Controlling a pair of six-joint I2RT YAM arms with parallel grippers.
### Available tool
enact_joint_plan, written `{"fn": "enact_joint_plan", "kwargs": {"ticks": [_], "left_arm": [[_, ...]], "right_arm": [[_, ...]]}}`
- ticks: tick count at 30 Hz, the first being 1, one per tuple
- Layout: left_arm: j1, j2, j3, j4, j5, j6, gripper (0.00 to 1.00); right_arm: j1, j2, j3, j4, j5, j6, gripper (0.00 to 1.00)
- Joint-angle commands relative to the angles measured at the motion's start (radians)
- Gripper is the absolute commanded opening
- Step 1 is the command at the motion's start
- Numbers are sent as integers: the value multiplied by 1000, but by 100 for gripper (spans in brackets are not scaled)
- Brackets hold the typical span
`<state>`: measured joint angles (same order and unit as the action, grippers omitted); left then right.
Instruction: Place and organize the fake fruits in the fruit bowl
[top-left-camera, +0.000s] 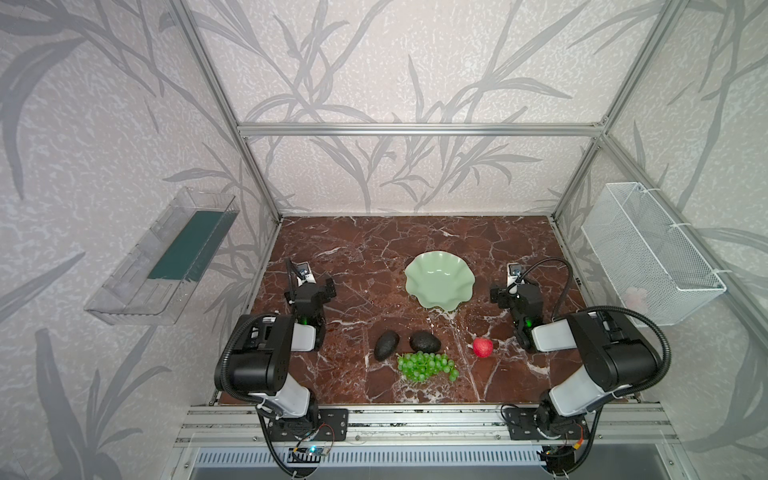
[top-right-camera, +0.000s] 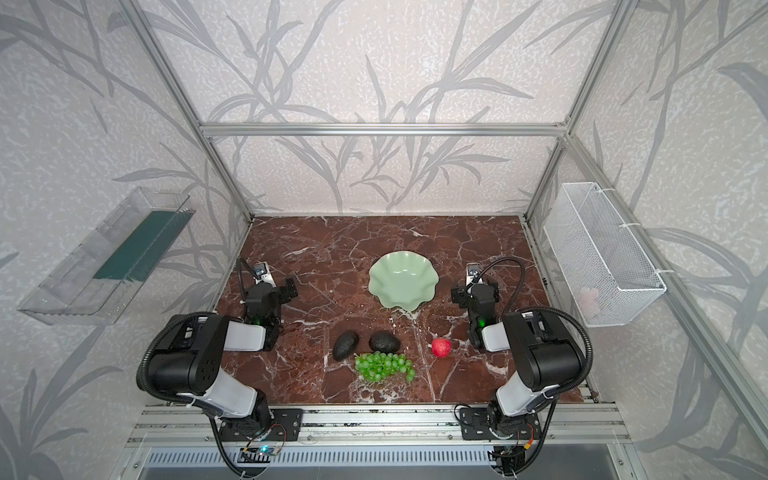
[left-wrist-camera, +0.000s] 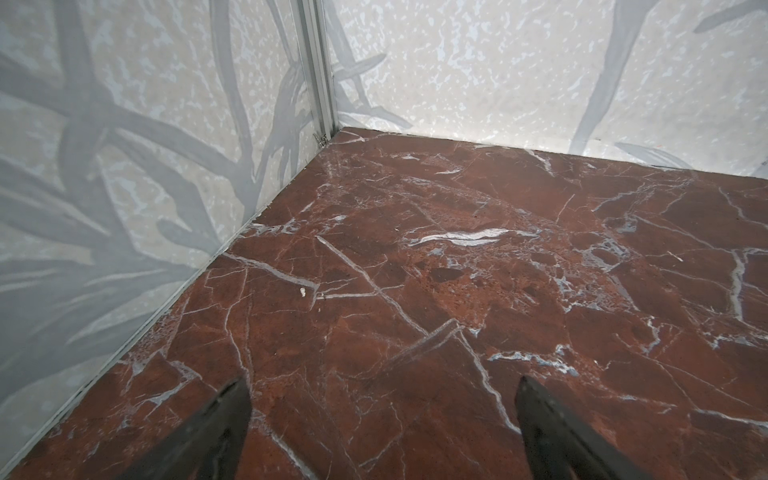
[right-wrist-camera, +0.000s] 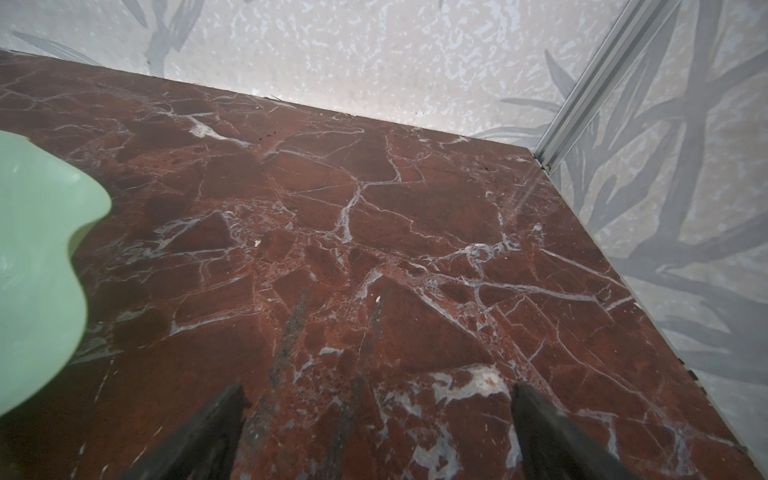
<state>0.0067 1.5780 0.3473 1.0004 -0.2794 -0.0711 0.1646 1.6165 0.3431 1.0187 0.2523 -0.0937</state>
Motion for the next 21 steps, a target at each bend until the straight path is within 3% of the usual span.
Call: {"fn": "enact_joint_plan", "kwargs": {"ticks": [1,4,6,8,10,11,13,15,18,20,21], "left_arm": [[-2,-6,6,2,-3,14,99],[-1,-6,6,0,-2,13,99],[-2,-12,-1,20,-13,13,99],[-11,-85,-52,45,-22,17,99],[-46,-204,-82,17,-103,42,99],[-73,-297,-72,-65,-180,45,99],[-89,-477,2,-345,-271,-129,99],[-82,-621,104,-621,-198,-322,99],[-80,-724,65,-476,-3,-400,99],[-78,-765,-1,-324,27,-516,99],[-77,-794,-9,-323,39,-567,99]], "right_arm": [[1,-20,9,23,1,11,99],[4,-34,-22,76,13,8,99],[23,-142,-15,-13,119,19,99],[41,-290,91,-320,220,42,99],[41,-396,235,-659,224,128,99],[41,-433,291,-772,158,164,99],[41,-472,342,-866,16,266,99],[29,-502,320,-872,-110,485,99],[-19,-563,174,-737,-358,623,99],[-28,-619,74,-630,-452,686,100],[-25,-641,72,-699,-495,684,97]]}}
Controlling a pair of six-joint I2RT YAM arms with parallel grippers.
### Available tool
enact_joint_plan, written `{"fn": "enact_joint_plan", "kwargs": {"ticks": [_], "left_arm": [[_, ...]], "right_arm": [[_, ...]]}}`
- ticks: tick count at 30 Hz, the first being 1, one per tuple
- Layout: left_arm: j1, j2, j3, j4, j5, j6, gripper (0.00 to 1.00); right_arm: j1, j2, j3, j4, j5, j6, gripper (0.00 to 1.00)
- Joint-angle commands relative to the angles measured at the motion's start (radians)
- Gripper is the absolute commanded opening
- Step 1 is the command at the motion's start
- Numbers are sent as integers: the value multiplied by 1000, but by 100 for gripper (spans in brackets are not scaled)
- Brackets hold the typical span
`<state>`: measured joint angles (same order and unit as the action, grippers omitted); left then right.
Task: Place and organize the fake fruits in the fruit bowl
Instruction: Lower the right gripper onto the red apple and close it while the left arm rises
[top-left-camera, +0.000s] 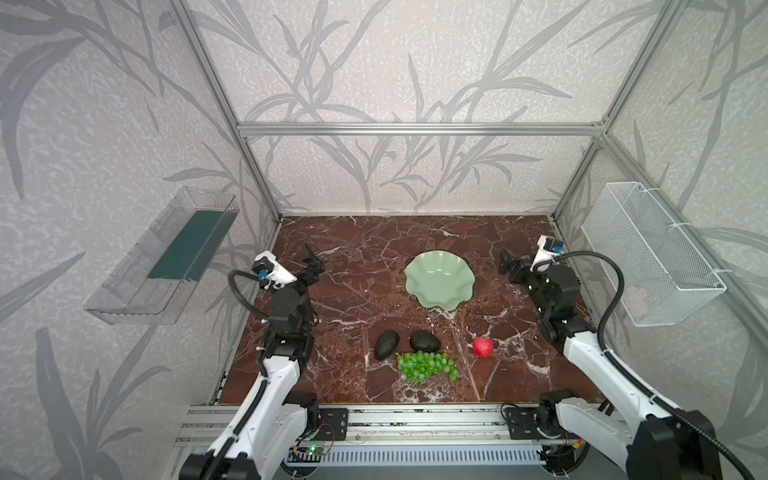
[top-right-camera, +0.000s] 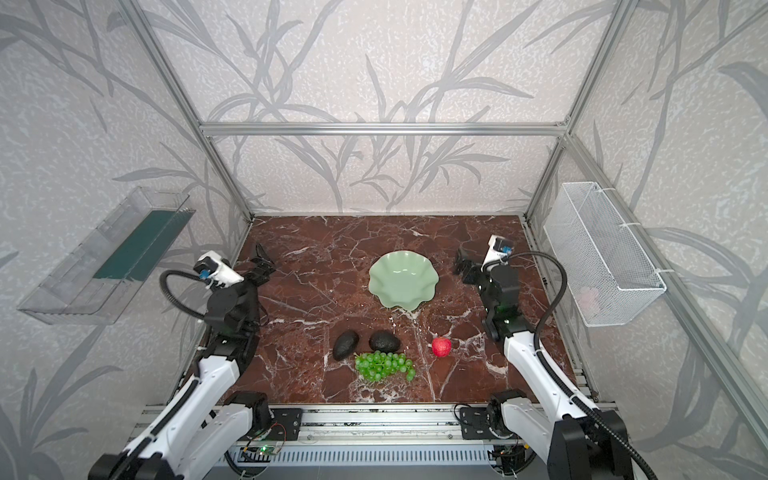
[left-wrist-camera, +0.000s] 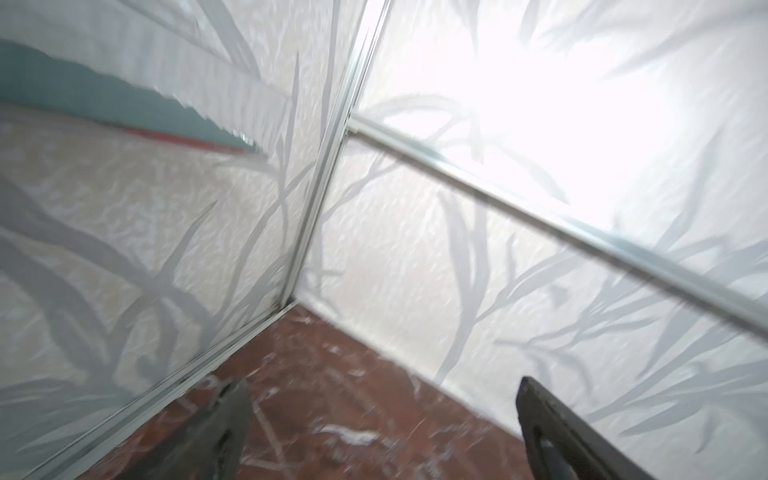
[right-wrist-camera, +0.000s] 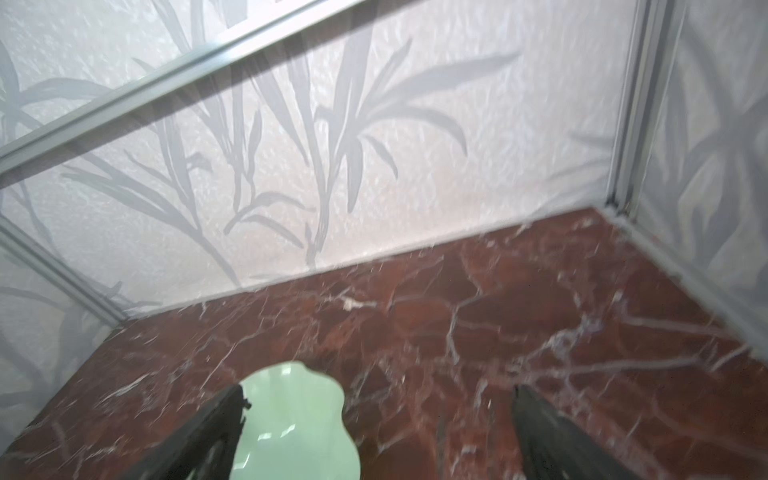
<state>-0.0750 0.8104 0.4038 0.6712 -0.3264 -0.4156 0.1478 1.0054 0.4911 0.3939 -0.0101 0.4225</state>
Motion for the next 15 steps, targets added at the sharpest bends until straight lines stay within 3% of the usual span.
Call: {"fn": "enact_joint_plan", "kwargs": {"ticks": [1,3,6,10,15], "left_arm": [[6,-51,-52,-49,101,-257,99],[7,-101,46,-295,145,-268,99],[7,-106,187,-620,162,-210,99],[13,-106,243,-736,218,-233,99],[21,-132,241,-758,259,-228,99]], "right_arm": [[-1,-54,-57,-184,-251,156,95],[60,-116,-20,-441,-208,84,94],[205,-232,-18,-694,-54,33,94],[346,-336,-43,-870,60,103,90],[467,-286,-46,-919,161,192,90]]}}
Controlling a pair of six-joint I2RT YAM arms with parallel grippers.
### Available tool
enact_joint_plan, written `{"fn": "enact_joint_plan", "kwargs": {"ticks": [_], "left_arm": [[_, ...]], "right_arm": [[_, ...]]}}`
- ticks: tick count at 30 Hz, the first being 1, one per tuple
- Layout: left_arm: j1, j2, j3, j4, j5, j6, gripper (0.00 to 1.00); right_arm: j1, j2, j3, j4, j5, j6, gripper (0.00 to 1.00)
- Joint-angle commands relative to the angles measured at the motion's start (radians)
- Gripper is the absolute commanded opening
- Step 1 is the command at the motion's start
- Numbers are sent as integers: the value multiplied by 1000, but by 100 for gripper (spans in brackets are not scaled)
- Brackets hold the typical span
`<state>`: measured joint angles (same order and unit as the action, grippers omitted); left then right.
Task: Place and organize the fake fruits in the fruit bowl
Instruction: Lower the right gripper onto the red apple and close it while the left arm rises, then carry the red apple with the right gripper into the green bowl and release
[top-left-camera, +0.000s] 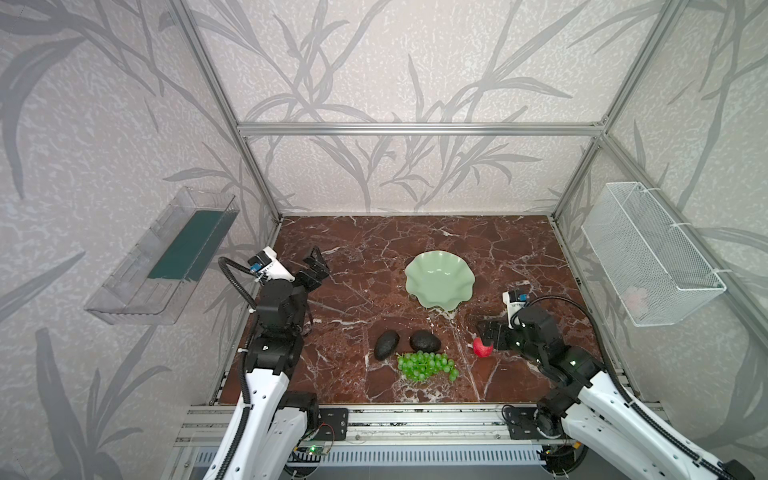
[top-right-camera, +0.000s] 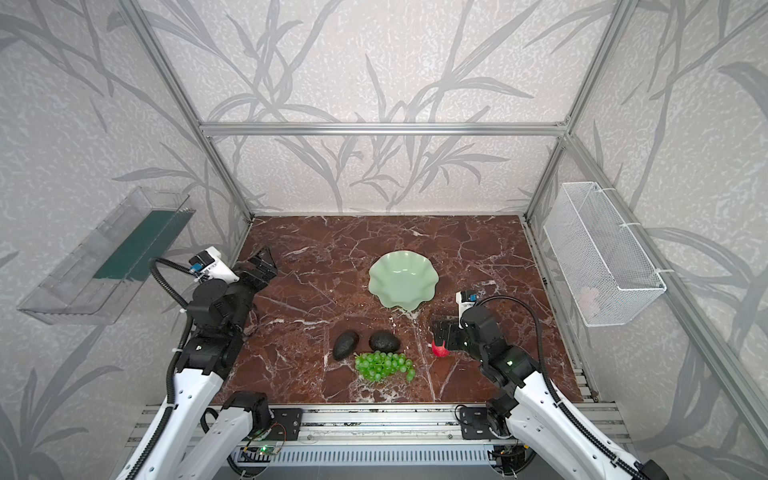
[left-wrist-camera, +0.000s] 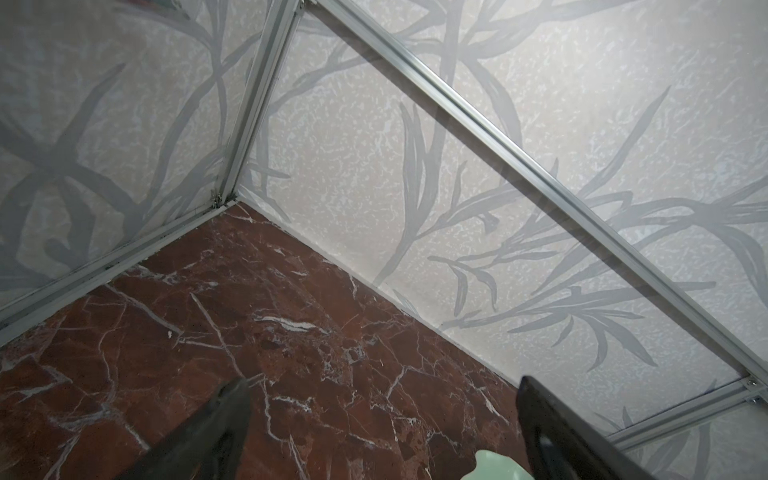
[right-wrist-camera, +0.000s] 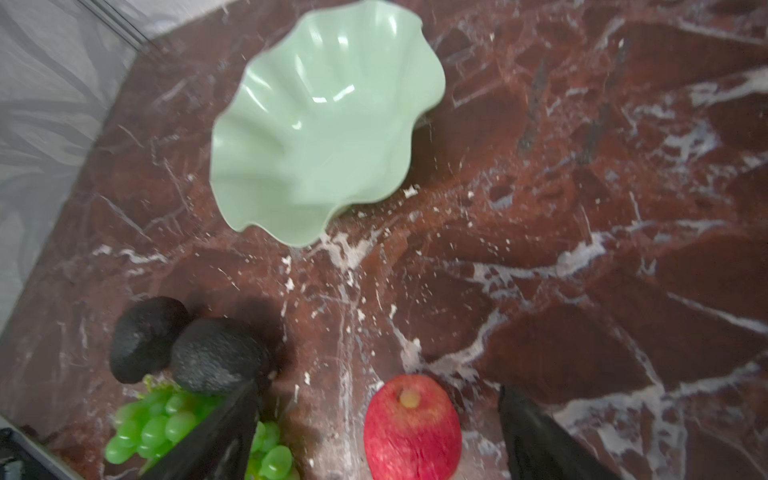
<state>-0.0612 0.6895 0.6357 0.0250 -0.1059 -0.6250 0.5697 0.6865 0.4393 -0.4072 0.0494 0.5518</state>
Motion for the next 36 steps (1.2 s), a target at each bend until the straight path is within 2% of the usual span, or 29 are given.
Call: {"fn": "enact_joint_plan", "kwargs": {"ticks": [1,6,9,14,26,31,36], "left_arm": [[8,-11,27,-152,38,-4,99],[9,40,153,-397,-26,105,99],[9,88,202,-505,-80,117,99],[9,111,196,-468,-19,111,99],[27,83,163,-438,-20,88,99],[32,77,164,-443,-16,88,99],[36,61,151,-433,-18,82,99]], "right_arm": [[71,60,8,-110,129,72,90],[144,212,24,-45,178,79,90],[170,280,28,-6,206,107,89],[183,343,35,42,248,112,84],[185,343,-8,113,195,160,70],[187,355,-17,85,190,173,75],[193,354,-34,80,202,186,72]]}}
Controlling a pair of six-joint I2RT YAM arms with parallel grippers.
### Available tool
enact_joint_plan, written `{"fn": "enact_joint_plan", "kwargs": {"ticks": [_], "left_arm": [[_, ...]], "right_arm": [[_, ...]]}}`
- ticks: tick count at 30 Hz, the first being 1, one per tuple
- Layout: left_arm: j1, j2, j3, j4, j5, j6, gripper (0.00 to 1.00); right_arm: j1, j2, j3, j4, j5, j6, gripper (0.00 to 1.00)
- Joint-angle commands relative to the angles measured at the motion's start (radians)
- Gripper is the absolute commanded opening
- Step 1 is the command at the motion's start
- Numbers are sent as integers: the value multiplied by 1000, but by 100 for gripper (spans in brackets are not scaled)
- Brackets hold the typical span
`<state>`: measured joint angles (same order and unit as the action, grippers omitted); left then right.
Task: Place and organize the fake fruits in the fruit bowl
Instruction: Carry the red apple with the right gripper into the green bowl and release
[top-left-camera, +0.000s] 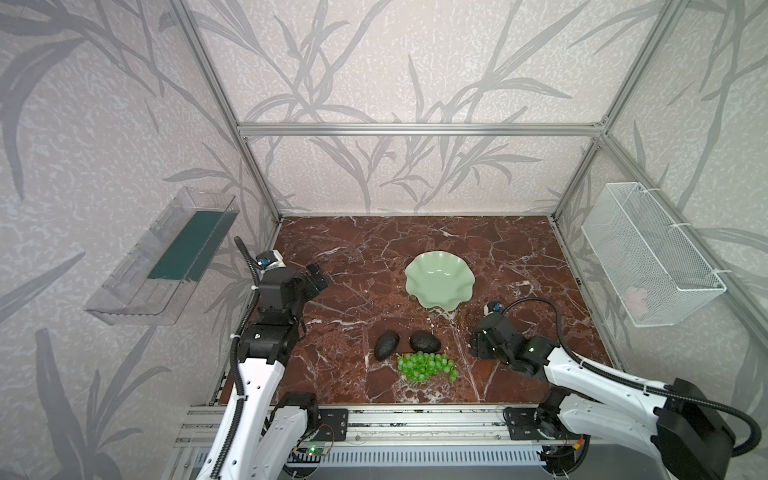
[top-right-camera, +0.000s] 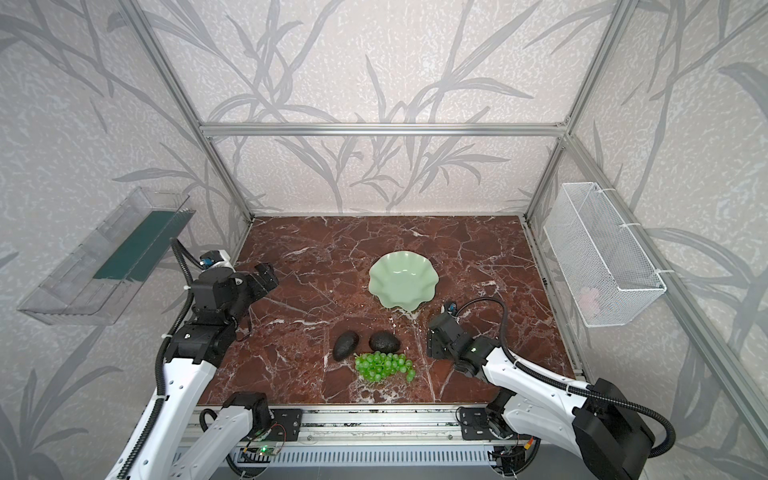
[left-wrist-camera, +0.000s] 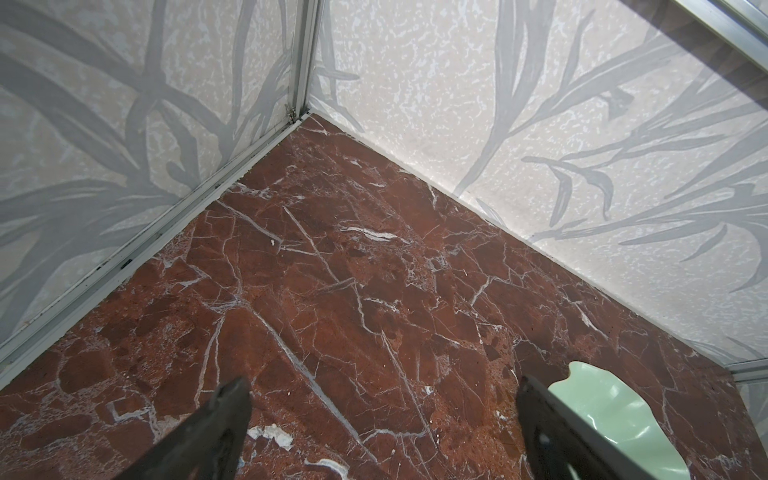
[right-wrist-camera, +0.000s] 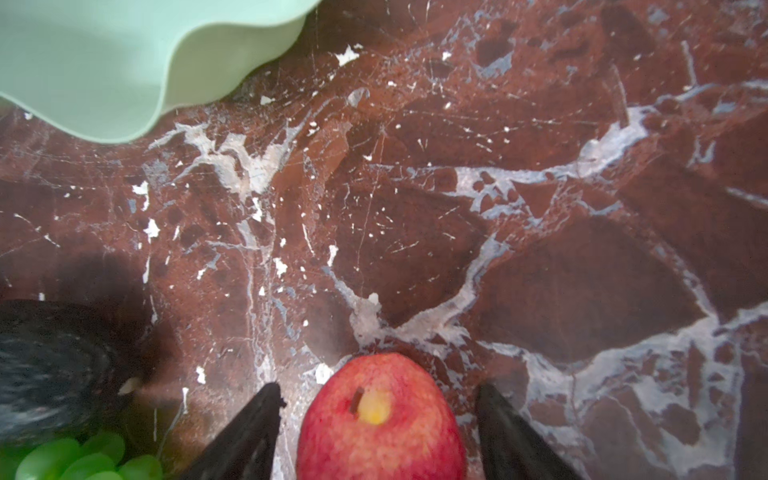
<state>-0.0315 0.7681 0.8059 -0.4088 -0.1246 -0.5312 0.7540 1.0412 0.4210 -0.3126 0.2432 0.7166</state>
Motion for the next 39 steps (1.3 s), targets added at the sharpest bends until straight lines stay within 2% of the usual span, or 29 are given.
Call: {"fn": "enact_joint_plan", "kwargs": {"ticks": [1,9,13,17,22,26,29,34,35,39], "left_arm": [[6,-19,-20,3,0,-13,99],[9,-32,-27,7,-4,-17,99],[10,-38,-35,14,-6,-21,99],[10,-39,-36,14,0,-23,99],[10,-58,-45,18,49,-37,99],[10,-78,-66,38,148,-62,97],[10,-70,-58,14,211,-51,95],[8,-33,-46,-58,307,-47,91],[8,-26,-50,-56,344,-15,90],[4,-2,-52,-88,416,-27,87]], "right_arm": [[10,-1,-16,-14,10,21,70],[15,-35,28,-47,25,-19,48],[15,-102,119,-92,65,-73,44],[13,-98,204,-18,111,-201,42],[2,99,386,73,129,-347,41],[-51,301,501,208,24,-402,41],[-59,464,609,240,1,-453,41],[-85,682,731,282,-46,-485,41],[-90,726,754,281,-47,-496,41],[-106,823,807,293,-59,-508,41]]}}
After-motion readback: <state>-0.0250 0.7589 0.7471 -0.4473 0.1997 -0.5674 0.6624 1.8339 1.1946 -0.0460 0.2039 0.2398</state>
